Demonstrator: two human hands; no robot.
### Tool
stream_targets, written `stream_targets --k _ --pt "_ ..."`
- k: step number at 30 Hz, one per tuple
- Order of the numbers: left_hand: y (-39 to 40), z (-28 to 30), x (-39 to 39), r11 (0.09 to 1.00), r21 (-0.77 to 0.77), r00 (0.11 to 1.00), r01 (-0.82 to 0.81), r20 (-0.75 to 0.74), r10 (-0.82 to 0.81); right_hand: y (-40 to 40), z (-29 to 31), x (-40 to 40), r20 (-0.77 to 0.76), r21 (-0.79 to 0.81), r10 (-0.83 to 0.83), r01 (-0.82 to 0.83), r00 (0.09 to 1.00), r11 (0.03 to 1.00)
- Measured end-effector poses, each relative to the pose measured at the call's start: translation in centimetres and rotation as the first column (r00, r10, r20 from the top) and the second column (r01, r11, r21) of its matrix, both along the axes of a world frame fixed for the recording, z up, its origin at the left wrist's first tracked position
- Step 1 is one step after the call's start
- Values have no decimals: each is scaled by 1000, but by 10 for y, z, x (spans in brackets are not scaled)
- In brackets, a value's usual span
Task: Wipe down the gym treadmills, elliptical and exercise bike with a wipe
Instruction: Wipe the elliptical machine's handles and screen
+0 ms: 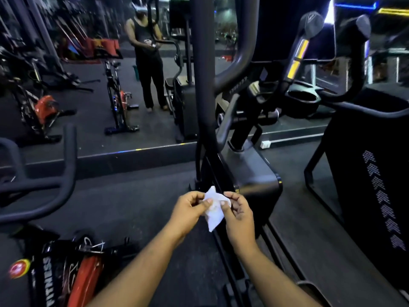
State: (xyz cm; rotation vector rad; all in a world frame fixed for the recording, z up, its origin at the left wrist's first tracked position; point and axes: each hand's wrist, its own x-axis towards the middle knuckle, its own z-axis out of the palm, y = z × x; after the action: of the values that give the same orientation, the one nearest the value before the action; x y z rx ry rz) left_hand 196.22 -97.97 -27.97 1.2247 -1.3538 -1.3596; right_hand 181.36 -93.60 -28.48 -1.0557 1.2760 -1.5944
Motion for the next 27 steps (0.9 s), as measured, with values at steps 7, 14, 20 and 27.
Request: stream_targets --k 7,14,20,27 --pt "22 -36 9 980 191 998 48 -50 -39 23 -47 5 -184 108 -74 95 980 990" --pt "21 -55 13 967 234 993 103 -80 -87 35 -65 11 -457 157 -35 119 889 980" --pt "10 -54 7 964 233 987 128 -125 -101 24 -61 2 -373 181 -105 183 922 966" --pt "4 -48 4 916 245 948 316 -106 -299 9 -56 -16 -259 204 -76 131 963 970"
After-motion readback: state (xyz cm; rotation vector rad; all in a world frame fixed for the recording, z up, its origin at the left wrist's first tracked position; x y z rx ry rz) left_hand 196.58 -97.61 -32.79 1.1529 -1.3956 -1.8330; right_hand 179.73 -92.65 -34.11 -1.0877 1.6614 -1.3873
